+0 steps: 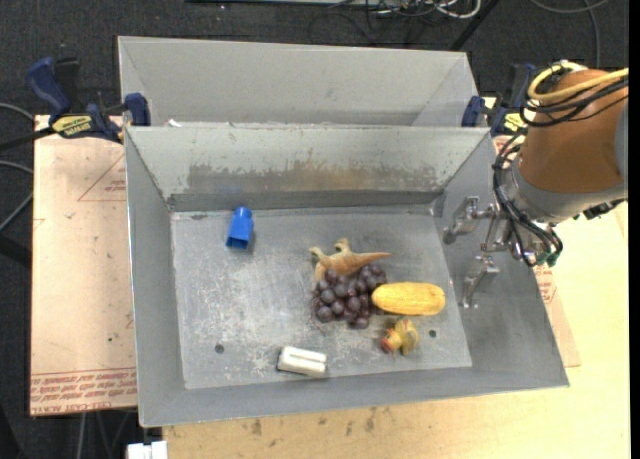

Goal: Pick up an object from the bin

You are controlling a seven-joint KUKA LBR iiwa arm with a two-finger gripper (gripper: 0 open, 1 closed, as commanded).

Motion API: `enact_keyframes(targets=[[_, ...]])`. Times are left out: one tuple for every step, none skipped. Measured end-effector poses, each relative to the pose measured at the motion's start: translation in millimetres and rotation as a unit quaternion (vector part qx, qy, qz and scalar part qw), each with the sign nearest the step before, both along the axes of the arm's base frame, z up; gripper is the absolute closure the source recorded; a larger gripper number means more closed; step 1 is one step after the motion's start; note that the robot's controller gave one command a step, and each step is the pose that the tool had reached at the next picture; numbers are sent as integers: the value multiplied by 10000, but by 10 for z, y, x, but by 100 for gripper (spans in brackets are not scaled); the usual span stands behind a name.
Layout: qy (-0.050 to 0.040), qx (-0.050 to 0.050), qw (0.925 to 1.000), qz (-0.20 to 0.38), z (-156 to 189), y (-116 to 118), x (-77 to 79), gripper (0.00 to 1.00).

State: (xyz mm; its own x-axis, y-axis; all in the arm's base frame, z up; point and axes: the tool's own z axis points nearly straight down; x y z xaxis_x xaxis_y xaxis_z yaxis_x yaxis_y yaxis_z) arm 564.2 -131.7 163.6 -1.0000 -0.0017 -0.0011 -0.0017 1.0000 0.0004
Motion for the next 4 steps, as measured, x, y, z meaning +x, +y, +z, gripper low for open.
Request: enact_keyframes(targets=[[0,0,10000,0,0,0,0,0],[-36,-14,9977,682,-169,32,61,0],[-11,0,9836,1804,-573,125,61,0],[4,5,9968,803,-781,248,-43,0]])
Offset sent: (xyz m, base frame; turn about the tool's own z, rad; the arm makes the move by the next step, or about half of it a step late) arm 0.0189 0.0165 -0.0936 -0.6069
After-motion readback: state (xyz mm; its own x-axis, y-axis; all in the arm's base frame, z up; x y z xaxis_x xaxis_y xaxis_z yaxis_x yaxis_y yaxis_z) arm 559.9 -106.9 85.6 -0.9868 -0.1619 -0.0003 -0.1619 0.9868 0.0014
